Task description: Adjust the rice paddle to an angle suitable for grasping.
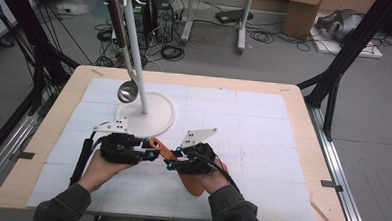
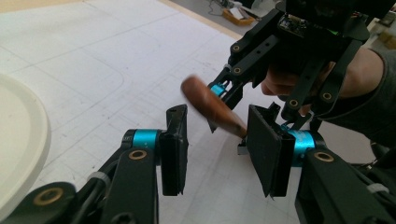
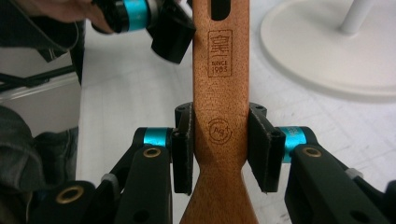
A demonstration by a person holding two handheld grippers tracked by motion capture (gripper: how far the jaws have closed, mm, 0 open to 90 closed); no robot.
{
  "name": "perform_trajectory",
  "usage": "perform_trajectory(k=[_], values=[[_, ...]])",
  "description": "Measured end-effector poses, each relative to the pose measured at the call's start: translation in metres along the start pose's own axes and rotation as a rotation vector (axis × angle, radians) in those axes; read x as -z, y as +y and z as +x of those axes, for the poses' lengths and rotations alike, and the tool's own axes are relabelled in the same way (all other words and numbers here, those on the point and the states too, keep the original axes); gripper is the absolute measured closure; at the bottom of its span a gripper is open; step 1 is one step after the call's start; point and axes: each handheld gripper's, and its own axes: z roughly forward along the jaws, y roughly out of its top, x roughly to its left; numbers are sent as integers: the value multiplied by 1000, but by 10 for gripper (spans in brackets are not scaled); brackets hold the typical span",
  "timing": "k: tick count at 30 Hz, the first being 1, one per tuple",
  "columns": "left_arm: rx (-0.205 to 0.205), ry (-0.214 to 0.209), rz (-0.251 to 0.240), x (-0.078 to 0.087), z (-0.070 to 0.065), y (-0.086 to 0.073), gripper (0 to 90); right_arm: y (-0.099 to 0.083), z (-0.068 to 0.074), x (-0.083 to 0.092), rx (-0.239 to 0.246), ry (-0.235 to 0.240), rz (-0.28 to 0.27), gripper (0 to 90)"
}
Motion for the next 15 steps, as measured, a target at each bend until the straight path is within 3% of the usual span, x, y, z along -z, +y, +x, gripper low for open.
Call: perform_trajectory(k=[6, 15], values=[[-17, -14, -9, 0, -7, 7, 560, 12, 8, 1, 30, -18, -22, 658], [-57, -16, -5, 3, -13, 17, 722, 16, 13, -1, 46, -8, -49, 652]])
